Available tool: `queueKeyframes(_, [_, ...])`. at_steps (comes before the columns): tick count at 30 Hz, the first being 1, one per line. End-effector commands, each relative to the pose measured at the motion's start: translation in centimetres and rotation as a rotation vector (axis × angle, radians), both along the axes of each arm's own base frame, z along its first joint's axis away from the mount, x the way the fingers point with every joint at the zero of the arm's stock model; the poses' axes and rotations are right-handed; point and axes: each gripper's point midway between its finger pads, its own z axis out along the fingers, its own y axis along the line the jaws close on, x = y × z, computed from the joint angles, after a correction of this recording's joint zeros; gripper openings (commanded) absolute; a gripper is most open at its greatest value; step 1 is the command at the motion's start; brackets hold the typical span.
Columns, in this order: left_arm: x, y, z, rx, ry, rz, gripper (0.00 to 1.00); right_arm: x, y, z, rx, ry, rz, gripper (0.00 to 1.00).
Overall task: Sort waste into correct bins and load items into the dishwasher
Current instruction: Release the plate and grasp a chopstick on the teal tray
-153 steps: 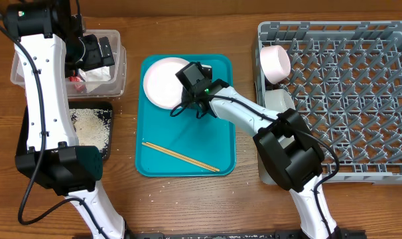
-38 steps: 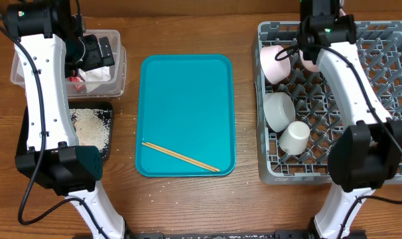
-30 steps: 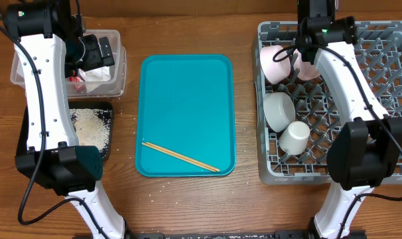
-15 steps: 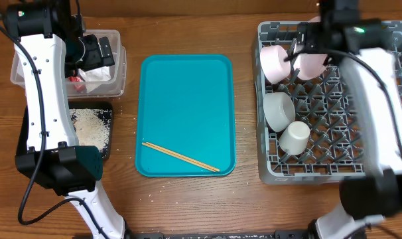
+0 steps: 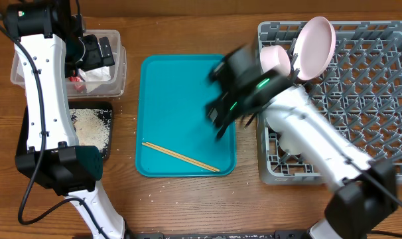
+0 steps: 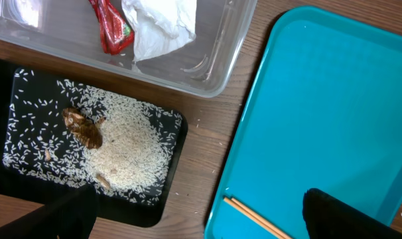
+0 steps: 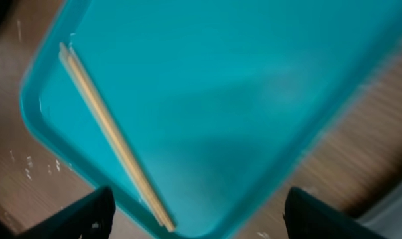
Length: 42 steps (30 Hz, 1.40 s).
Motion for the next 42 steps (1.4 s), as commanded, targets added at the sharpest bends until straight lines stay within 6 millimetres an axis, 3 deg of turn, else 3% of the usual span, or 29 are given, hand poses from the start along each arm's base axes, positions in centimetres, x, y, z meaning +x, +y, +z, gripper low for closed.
queueKeyframes(1, [-0.2, -0.1, 1.3, -0.003, -0.035, 0.013, 1.00, -3.1, 2.2, -2.6, -0.053, -0.044, 0.135, 0.83])
queueKeyframes(7, [-0.2, -0.1, 1.3, -0.003, -0.035, 0.013, 1.00, -6.7, 5.7, -8.6, -0.084, -0.050, 0.266, 0.80])
queueKeyframes(14, [-0.2, -0.1, 1.3, -0.003, -0.035, 0.013, 1.00, -7.0, 5.9, -12.1, -0.123, -0.002, 0.280, 0.76])
queueKeyframes(17, [-0.2, -0.1, 1.3, -0.003, -0.035, 0.013, 1.00, -7.2, 5.8, -13.2, -0.141, 0.014, 0.292, 0.70])
queueKeyframes(21, [-0.2, -0.1, 1.3, -0.003, -0.035, 0.013, 1.00, -7.4, 5.9, -14.0, -0.146, 0.023, 0.309, 0.58])
queueKeyframes(26, [-0.2, -0.1, 1.3, -0.003, -0.035, 0.013, 1.00, -8.1, 6.8, -14.6, -0.157, 0.007, 0.337, 0.26])
queueKeyframes(39, [-0.2, -0.1, 1.3, -0.003, -0.035, 0.013, 1.00, -9.6, 7.4, -14.9, -0.200, -0.002, 0.383, 0.22])
queueKeyframes(42, [-0.2, -0.1, 1.3, -0.003, -0.035, 0.013, 1.00, -9.3, 7.7, -14.9, -0.192, -0.016, 0.380, 0.07])
